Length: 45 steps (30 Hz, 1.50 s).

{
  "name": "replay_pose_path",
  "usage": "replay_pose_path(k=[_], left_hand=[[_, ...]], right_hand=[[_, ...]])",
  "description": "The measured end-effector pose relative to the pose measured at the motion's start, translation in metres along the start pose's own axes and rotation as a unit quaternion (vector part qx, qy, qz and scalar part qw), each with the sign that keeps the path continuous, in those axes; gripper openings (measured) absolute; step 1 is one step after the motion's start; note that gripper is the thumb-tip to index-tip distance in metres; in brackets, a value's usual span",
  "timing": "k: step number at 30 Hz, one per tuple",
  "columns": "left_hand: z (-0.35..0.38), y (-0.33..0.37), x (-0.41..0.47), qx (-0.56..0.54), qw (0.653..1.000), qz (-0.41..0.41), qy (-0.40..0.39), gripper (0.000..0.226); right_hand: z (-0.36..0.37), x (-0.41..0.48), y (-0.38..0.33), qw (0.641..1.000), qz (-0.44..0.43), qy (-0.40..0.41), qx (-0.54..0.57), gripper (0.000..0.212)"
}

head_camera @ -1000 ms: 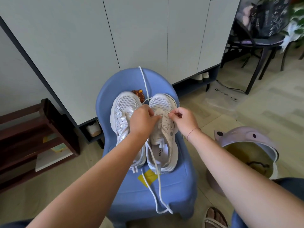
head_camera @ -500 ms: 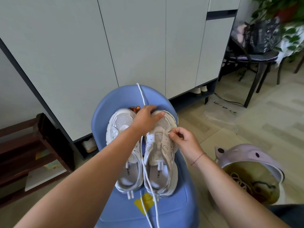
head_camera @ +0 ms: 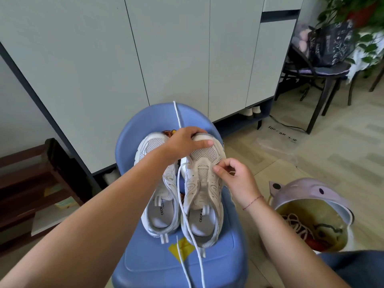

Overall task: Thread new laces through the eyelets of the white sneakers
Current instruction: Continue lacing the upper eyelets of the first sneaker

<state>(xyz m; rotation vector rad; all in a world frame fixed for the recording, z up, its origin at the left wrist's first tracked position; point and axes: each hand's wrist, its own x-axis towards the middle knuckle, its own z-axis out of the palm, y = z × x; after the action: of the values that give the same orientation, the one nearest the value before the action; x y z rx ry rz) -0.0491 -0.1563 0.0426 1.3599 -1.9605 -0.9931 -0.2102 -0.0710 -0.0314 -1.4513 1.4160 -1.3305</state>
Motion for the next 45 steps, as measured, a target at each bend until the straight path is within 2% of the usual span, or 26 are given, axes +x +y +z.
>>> replay_pose_path(k=[3, 9, 20, 22, 24, 28, 32, 34, 36, 38, 41, 45], left_hand=[[0.002, 0.000, -0.004, -0.034, 0.999, -0.002, 0.004, 0.043], [0.006, 0.008, -0.011, -0.043, 0.999, 0.019, 0.004, 0.044], [0.002, 0.006, -0.017, -0.066, 0.997, 0.017, 0.018, 0.046], [0.000, 0.003, -0.019, -0.070, 0.997, 0.013, 0.025, 0.044], [-0.005, -0.002, -0.021, -0.076, 0.997, 0.004, 0.029, 0.042], [-0.009, -0.005, -0.022, -0.086, 0.996, 0.001, 0.032, 0.042], [-0.008, -0.004, -0.020, -0.087, 0.996, 0.001, 0.032, 0.039], [-0.006, -0.003, -0.020, -0.087, 0.996, 0.002, 0.031, 0.039], [-0.005, -0.004, -0.018, -0.084, 0.996, 0.001, 0.030, 0.041], [-0.004, -0.003, -0.017, -0.080, 0.996, 0.001, 0.031, 0.043], [-0.004, -0.001, -0.017, -0.071, 0.997, 0.004, 0.030, 0.043], [-0.003, 0.000, -0.019, -0.068, 0.997, 0.002, 0.040, 0.042]], right_hand=[[-0.002, -0.004, 0.002, 0.999, 0.009, 0.000, -0.040, 0.016], [-0.007, -0.017, -0.004, 0.999, 0.033, 0.021, -0.017, 0.016], [-0.043, -0.019, 0.014, 0.981, 0.113, 0.159, -0.014, 0.018], [-0.055, -0.017, 0.024, 0.968, 0.134, 0.211, 0.008, 0.020], [-0.064, -0.019, 0.030, 0.962, 0.150, 0.225, 0.041, 0.021], [-0.055, -0.022, 0.026, 0.978, 0.168, 0.101, 0.069, 0.015], [-0.037, -0.020, 0.005, 0.968, 0.154, 0.004, 0.196, 0.007], [-0.031, -0.020, -0.004, 0.966, 0.158, -0.049, 0.199, 0.010], [-0.025, -0.022, -0.010, 0.968, 0.166, -0.101, 0.157, 0.014], [-0.018, -0.023, -0.013, 0.980, 0.146, -0.113, 0.069, 0.019], [-0.010, -0.018, -0.014, 0.994, 0.082, -0.058, -0.050, 0.023], [-0.010, -0.016, -0.019, 0.994, 0.026, -0.049, -0.098, 0.021]])
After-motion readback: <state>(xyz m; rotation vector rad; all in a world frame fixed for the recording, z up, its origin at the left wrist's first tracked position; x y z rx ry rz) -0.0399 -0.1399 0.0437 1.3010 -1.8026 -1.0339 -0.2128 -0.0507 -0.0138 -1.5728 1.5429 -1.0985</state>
